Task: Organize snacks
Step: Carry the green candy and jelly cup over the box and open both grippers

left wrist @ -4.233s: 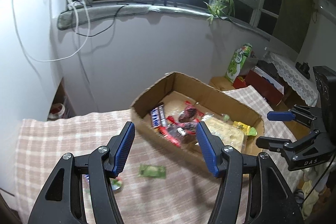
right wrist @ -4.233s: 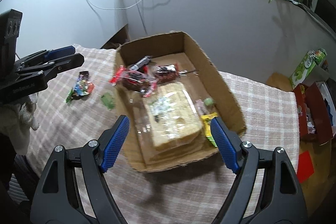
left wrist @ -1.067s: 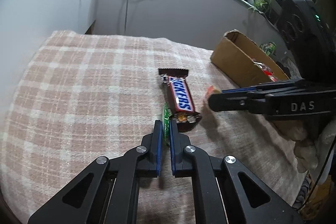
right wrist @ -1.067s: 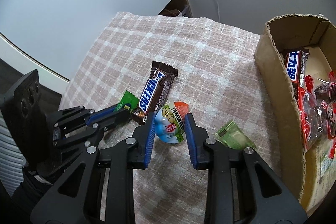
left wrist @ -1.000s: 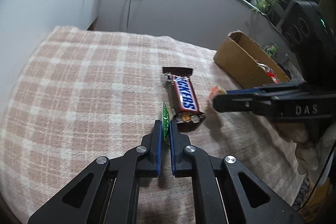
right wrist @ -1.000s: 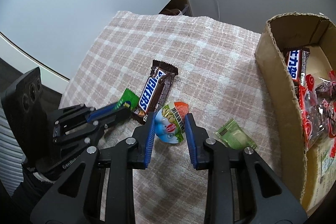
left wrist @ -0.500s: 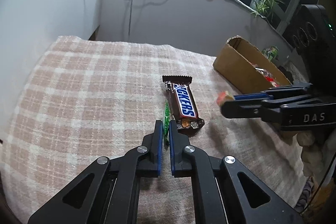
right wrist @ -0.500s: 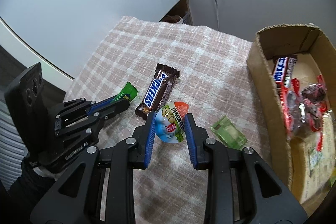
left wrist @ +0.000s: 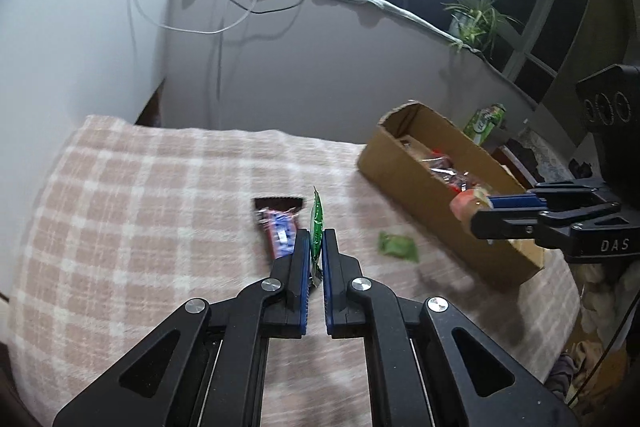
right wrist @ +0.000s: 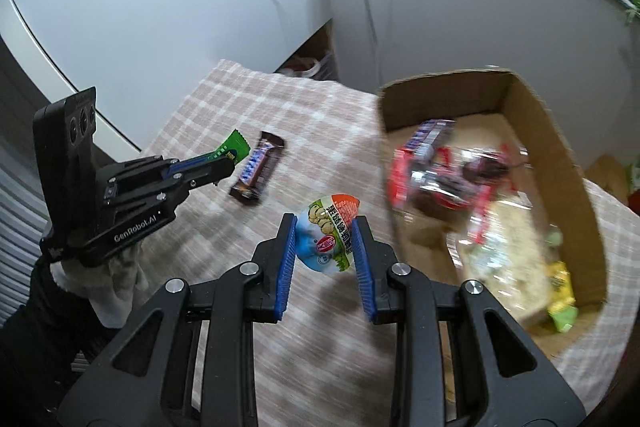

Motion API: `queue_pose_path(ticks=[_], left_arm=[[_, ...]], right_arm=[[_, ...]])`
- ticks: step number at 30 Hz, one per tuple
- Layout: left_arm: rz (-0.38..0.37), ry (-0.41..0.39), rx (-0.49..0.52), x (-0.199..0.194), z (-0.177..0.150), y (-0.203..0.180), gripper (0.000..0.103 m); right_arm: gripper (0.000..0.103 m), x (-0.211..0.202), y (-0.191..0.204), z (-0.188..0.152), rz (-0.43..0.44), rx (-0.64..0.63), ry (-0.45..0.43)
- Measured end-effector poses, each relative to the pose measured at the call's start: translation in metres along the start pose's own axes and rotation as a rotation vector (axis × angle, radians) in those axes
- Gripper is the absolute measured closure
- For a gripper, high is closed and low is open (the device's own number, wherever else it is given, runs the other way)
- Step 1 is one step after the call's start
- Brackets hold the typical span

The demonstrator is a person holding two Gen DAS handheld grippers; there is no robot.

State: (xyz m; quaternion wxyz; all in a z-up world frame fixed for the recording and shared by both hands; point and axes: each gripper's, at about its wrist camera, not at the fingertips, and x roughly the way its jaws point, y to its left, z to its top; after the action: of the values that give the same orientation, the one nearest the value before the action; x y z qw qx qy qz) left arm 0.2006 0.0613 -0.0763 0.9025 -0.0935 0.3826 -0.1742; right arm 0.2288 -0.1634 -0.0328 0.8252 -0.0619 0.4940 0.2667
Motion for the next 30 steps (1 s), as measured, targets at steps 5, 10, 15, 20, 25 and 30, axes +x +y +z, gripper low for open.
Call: queue_pose_path(ticks=[5,10,15,20,25,30], left_arm=[[-0.026,0.009,0.043,0.011,0.013,-0.03,0.098],[-0.048,0.014,0.084,0.02,0.025,-0.059,0.098],[-0.066,0.025,0.11,0.031,0.031,-0.083,0.098],[-0.075,0.042,0.139,0.042,0.033,-0.107,0.098],[-0.076,0.068,0.184,0.053,0.031,-0.133,0.098],[-0.065,0.084,0.253,0.06,0.027,-0.161,0.098]], right_arm=[[0.074,-0.023,-0.03,-0.009,-0.032,0.033,-0.019],[0.074,-0.039,-0.058,-0.022,-0.059,0.069,-0.029],[0.074,-0.048,-0.084,-0.033,-0.082,0.098,-0.034],[0.074,-0.053,-0.106,-0.045,-0.099,0.121,-0.033],[0.074,-0.053,-0.122,-0.053,-0.113,0.137,-0.031],[0.074,-0.056,-0.134,-0.06,-0.141,0.128,-0.028]])
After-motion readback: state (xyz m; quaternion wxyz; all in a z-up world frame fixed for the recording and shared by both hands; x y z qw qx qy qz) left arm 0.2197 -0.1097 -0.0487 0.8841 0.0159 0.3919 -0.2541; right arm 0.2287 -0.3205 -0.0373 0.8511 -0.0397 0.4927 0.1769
